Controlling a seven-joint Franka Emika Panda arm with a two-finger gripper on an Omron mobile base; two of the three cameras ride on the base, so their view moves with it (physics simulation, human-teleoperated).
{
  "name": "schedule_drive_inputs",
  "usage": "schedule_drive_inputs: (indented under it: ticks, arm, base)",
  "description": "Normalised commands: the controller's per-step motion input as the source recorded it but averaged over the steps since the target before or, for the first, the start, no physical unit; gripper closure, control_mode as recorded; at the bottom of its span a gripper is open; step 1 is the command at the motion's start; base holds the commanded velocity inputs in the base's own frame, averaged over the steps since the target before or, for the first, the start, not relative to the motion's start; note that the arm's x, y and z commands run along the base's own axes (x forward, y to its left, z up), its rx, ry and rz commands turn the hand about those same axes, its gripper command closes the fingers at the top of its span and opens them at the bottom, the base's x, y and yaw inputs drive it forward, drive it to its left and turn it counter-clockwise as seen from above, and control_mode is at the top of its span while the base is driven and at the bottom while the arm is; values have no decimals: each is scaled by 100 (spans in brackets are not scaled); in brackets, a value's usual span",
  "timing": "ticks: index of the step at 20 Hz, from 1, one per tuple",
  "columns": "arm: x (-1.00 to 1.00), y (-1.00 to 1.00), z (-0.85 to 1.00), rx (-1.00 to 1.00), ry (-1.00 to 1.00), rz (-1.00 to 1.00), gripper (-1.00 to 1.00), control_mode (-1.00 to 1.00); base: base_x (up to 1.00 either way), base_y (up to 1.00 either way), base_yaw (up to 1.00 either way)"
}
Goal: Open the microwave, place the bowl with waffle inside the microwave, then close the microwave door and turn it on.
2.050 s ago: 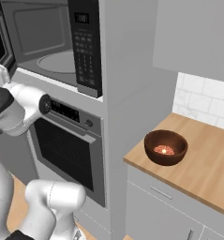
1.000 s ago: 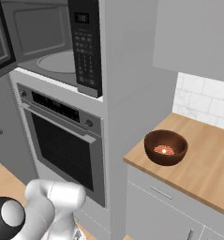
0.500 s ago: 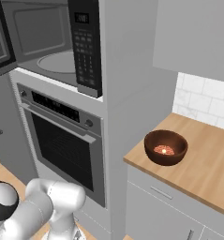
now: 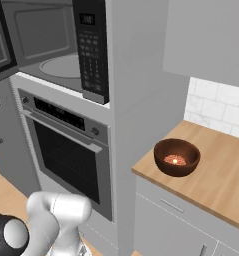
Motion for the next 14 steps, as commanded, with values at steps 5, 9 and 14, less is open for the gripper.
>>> schedule_drive_inputs:
  ticks: [5, 9, 14]
  arm:
    - [0, -100, 41, -1, 22, -5, -100, -100]
    - [-8, -100, 11, -21, 12, -9, -100, -100]
    - [-21, -100, -13, -47, 10, -15, -100, -100]
  base:
    - [0, 0, 0]
    - [0, 0, 0]
    - [0, 0, 0]
